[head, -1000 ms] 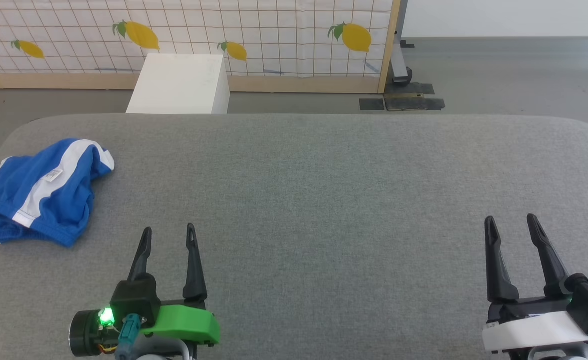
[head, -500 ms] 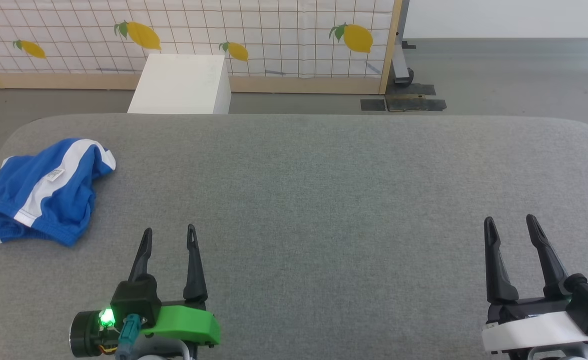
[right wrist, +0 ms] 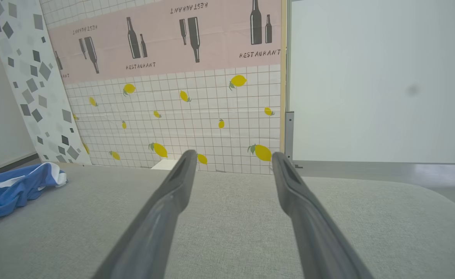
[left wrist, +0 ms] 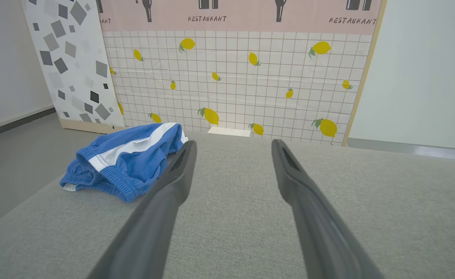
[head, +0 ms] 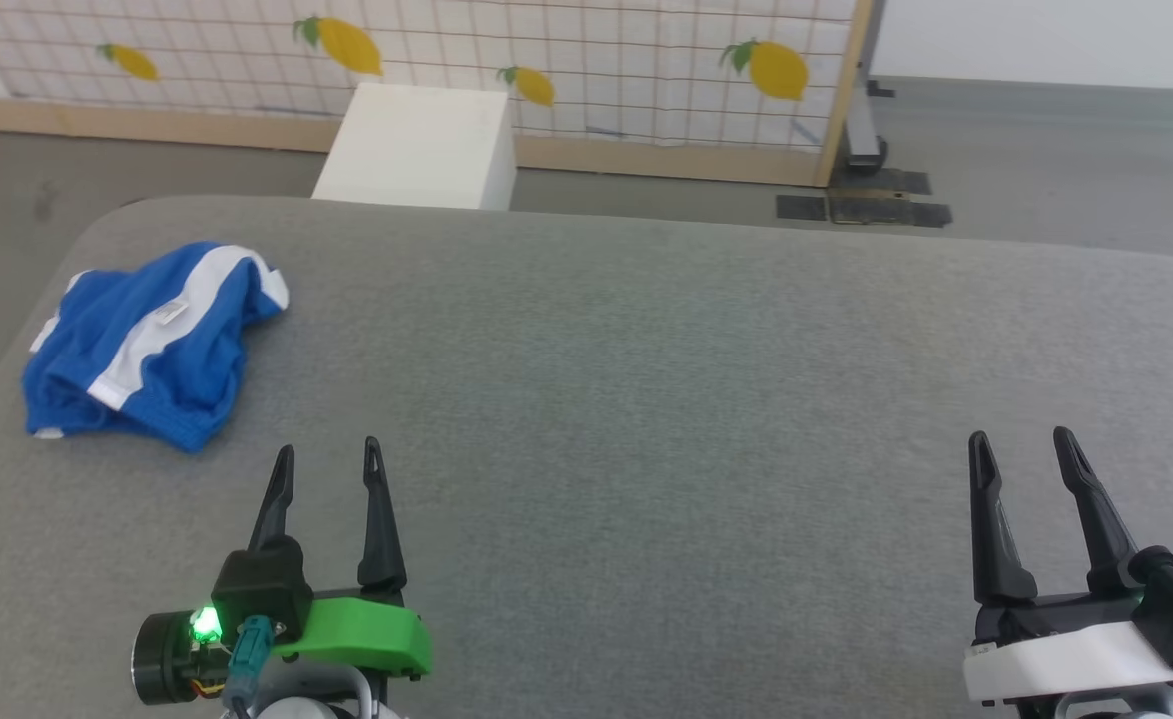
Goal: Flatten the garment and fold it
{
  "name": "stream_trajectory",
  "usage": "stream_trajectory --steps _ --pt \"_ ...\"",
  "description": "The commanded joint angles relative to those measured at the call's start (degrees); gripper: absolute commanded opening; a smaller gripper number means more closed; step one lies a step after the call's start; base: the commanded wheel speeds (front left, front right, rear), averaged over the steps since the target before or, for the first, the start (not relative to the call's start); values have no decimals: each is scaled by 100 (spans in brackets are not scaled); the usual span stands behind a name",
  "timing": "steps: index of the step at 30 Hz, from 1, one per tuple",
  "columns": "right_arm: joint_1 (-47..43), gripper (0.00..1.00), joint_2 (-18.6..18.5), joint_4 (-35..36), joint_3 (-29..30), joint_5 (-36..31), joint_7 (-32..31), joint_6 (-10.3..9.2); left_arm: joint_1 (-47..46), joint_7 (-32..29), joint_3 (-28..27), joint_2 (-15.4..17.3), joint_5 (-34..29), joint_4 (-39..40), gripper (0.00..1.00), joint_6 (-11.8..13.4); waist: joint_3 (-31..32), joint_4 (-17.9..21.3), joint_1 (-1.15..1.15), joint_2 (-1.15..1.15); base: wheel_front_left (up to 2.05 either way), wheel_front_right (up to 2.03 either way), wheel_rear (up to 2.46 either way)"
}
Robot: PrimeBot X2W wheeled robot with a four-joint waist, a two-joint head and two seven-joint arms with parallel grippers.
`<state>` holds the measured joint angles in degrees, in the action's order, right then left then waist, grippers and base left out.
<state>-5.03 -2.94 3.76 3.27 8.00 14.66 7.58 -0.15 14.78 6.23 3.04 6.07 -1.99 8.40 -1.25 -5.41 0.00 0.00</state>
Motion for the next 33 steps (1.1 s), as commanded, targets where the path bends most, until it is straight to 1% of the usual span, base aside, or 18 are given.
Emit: stream_trajectory --steps 1,15,16,20,26,33 --pt "-65 100 6 23 -10 -35 34 -9 -66 22 -32 -16 25 -16 100 7 -43 -306 0 0 0 0 0" --pt "-81 100 6 69 -20 -172 34 -9 -21 22 -258 -16 144 -34 100 86 -65 -1662 0 0 0 0 0" --pt "-78 100 6 65 -35 -188 34 -9 12 22 -323 -16 157 -34 100 99 -55 -1927 0 0 0 0 0" --pt "-81 100 6 53 -52 -199 34 -9 63 22 -395 -16 157 -43 100 117 -42 -2213 0 0 0 0 0" --pt "-71 100 6 37 -73 -213 34 -9 95 22 -479 -16 126 -49 100 101 -46 -2458 0 0 0 0 0" --pt "-59 100 6 21 -117 -223 34 -9 72 22 -574 -16 114 -41 100 101 -48 -2466 0 0 0 0 0"
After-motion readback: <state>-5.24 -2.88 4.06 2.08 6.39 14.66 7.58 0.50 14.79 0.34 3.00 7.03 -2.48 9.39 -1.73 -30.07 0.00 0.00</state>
